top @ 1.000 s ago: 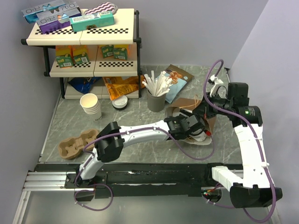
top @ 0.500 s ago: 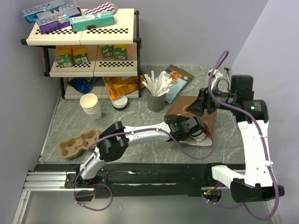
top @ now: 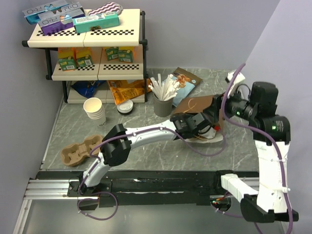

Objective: Pack the takeout coffee

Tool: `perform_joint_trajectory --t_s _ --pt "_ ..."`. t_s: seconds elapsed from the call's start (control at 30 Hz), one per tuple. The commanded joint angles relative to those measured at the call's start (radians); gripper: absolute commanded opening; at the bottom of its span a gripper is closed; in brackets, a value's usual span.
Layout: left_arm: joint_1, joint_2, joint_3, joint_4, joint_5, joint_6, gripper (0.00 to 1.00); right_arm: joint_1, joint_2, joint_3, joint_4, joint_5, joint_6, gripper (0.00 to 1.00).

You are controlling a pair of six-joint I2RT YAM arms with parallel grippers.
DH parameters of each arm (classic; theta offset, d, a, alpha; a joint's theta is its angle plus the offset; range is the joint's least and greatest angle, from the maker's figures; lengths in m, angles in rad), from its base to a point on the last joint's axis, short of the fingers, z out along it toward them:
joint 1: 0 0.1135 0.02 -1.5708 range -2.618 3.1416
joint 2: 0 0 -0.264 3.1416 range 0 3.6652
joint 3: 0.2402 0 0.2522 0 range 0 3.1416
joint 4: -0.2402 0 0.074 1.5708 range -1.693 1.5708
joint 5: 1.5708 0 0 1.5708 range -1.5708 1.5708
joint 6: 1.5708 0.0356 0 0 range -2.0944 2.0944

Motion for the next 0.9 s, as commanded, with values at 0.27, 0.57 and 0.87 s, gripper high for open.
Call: perform_joint_trajectory --t_s 0.27,0.57,0.87 --pt "0.018 -0.052 0.127 -0.15 0.104 -0.126 0.04 -0.054 -0.052 -0.061 0.002 0.091 0.005 0.84" --pt "0.03 -0.048 0.154 -0.136 0.098 -0.127 0.38 -0.203 0.015 -0.006 0.011 0.034 0.004 0.84" --pt "0.05 -0.052 0.288 -0.247 0.182 -0.158 0.01 -0.26 0.019 -0.049 0.008 -0.022 -0.067 0.83"
